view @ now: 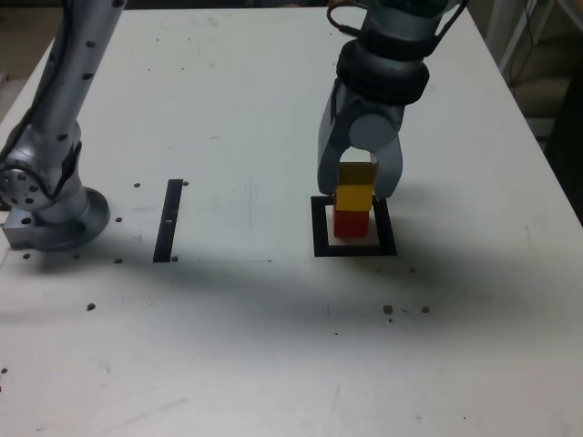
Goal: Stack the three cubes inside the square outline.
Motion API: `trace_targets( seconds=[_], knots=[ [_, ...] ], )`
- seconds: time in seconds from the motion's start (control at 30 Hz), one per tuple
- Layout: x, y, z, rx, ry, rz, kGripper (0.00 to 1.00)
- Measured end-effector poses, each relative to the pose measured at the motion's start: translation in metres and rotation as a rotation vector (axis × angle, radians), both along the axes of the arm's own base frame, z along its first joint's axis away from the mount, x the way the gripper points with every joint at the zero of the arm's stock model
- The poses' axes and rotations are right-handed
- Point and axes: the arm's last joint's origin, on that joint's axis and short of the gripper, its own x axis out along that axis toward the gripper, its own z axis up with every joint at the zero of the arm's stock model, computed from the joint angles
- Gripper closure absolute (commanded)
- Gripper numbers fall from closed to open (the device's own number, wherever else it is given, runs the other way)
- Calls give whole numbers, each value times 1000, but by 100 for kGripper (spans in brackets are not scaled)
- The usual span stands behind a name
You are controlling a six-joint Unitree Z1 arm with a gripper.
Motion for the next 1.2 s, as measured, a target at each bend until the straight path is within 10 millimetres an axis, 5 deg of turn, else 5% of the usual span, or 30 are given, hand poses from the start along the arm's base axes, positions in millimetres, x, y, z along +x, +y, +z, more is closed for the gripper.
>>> trace_targets(
  seconds=[0.1, 0.67, 1.2],
  knots=[
    [0, 0, -2, -1, 2, 0, 1],
    [-8, 4, 4, 24, -13, 2, 1],
    [-20, 63, 28, 67, -46, 43, 0]
  ],
)
